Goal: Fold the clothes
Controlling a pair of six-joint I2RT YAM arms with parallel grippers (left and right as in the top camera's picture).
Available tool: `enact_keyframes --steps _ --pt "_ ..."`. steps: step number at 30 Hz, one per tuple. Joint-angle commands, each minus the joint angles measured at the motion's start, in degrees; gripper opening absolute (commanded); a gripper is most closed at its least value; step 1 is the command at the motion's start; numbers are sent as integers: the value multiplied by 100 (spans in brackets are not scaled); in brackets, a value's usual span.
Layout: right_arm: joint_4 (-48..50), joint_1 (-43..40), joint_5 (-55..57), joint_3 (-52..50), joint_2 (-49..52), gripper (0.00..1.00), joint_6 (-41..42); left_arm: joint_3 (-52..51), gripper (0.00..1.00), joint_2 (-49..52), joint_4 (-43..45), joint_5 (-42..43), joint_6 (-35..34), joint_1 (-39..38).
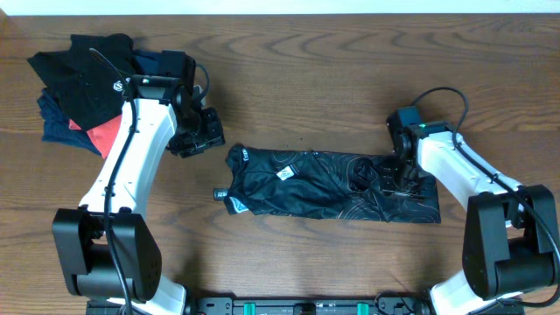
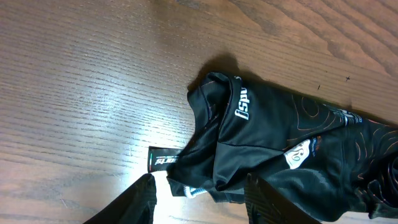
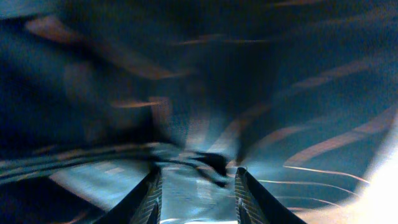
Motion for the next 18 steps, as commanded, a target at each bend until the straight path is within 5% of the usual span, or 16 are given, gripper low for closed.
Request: enact_keyframes --steps 1,13,18 --pt "46 151 -1189 -31 39 37 -911 -17 48 -48 -35 -55 -9 20" --pt "245 216 -3895 -28 39 35 -2636 -17 48 -48 -35 -55 -9 22" --pt "310 210 -3429 44 -4 32 -2579 -17 48 -48 -35 -55 -9 22"
